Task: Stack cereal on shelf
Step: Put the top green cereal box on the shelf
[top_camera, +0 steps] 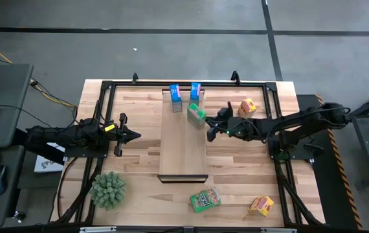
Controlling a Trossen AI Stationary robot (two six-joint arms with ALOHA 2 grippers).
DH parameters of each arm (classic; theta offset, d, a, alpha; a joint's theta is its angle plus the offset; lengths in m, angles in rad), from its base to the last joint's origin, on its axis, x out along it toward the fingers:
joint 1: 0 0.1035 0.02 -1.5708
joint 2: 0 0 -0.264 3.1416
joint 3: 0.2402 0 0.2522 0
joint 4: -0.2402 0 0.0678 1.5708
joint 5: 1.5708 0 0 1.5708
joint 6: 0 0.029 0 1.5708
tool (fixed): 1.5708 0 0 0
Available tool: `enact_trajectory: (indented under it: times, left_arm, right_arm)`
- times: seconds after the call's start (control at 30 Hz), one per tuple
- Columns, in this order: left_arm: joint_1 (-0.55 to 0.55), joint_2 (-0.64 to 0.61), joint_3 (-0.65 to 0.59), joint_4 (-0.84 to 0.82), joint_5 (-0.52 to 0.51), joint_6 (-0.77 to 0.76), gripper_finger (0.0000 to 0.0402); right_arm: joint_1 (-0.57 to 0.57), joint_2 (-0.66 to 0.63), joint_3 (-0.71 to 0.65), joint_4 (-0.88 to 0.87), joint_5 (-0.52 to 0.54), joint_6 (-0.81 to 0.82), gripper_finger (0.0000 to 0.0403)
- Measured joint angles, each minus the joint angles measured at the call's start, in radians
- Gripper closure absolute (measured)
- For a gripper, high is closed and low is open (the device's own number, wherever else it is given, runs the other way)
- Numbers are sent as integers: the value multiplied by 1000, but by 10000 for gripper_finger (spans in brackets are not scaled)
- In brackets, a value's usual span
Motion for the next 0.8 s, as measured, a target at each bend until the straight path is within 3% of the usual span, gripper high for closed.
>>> enact_trajectory:
  times: [0.8]
  left_arm:
    - [0, 0, 0, 0, 0, 0, 398]
  right_arm:
    - [109, 0, 0, -1, 40, 68, 403]
